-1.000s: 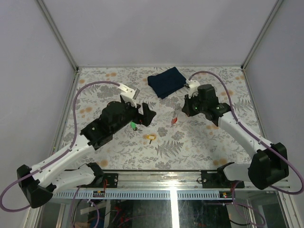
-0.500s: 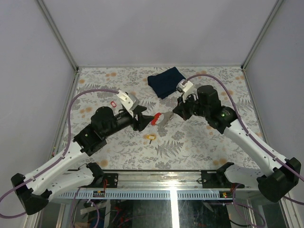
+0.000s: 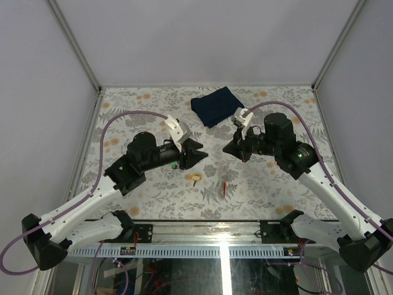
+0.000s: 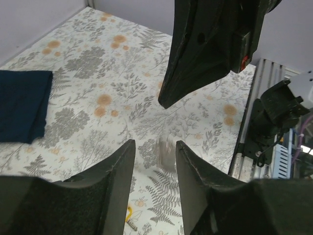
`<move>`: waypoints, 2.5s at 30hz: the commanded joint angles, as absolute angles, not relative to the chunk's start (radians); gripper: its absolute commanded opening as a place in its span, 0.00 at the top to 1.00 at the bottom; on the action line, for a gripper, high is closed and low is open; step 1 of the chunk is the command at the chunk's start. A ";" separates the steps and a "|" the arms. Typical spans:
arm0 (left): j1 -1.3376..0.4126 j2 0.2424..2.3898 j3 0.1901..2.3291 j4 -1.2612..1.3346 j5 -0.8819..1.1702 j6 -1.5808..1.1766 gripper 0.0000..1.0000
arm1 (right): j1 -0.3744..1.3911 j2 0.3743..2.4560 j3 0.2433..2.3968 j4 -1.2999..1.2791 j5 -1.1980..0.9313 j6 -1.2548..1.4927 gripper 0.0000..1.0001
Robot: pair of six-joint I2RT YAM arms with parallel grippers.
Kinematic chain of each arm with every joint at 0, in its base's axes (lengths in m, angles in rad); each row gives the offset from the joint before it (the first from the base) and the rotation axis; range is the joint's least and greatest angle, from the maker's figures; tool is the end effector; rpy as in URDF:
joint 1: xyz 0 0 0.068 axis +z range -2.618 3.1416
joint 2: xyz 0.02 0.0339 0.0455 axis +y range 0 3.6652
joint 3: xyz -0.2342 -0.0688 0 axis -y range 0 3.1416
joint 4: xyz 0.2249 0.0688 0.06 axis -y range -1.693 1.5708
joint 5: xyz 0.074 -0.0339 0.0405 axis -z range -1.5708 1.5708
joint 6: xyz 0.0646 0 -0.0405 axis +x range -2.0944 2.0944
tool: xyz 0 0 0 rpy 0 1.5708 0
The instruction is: Put the keys on the keyring
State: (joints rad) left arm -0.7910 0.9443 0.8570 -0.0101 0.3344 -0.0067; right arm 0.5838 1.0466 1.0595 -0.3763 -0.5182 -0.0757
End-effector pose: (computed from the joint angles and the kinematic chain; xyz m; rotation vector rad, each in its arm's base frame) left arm 0.1581 -0.1901 0.3303 0.9005 1.4885 -0.8732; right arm 0.1897 0.1637 0.3329 -0.9652 1.7234 0.8352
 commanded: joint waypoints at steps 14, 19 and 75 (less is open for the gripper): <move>-0.774 1.007 0.943 -0.196 -0.009 -0.325 0.34 | 0.595 1.036 1.006 -0.432 -0.088 0.185 0.63; -0.756 0.997 0.921 -0.259 -0.033 -0.391 0.30 | 0.595 0.962 0.889 -0.367 0.003 0.302 0.46; -0.699 0.994 0.856 -0.295 0.038 -0.305 0.30 | 0.901 1.293 0.522 0.024 -0.216 0.394 1.00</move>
